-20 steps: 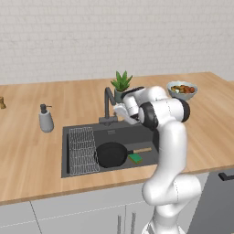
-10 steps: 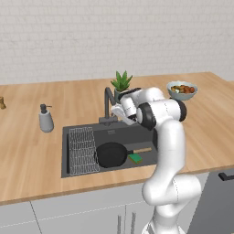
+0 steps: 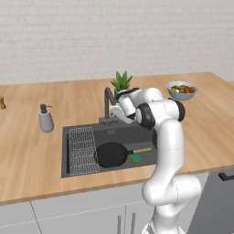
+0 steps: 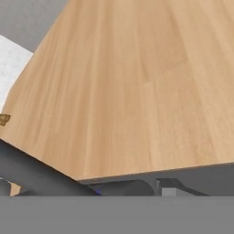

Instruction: Pick the pan and sponge and place them into the sink. Then turn on the water.

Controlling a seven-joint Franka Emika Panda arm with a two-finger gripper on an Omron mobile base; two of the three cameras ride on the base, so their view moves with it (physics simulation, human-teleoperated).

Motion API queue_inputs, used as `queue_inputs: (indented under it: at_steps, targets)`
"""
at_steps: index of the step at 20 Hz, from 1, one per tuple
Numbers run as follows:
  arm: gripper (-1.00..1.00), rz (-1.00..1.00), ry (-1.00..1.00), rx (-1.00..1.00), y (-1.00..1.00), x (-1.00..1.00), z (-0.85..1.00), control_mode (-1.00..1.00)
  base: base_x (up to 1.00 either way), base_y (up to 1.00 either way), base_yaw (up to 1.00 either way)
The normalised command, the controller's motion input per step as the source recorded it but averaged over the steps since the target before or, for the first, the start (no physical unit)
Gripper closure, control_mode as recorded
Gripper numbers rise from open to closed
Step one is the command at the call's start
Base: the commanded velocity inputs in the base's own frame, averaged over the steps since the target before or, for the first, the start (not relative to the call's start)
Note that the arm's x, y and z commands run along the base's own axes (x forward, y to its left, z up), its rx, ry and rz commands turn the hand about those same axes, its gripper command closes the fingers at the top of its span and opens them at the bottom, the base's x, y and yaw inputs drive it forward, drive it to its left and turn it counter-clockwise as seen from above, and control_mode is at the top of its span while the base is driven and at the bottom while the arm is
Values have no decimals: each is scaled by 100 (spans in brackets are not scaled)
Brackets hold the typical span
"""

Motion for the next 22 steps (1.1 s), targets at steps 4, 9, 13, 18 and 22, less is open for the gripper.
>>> queue_inputs:
  at_steps: [4, 9, 13, 18, 22]
  targets:
    - [100, 0, 0, 0, 0, 0, 0, -100, 0, 0, 0]
    - [100, -2, 0, 14, 0, 4, 0, -100, 0, 0, 0]
    - [100, -11, 0, 37, -9, 9, 0, -100, 0, 0, 0]
    - [100, -17, 5, 32, -23, 4, 0, -100, 0, 0, 0]
    - [100, -17, 12, 23, -33, 8, 0, -100, 0, 0, 0]
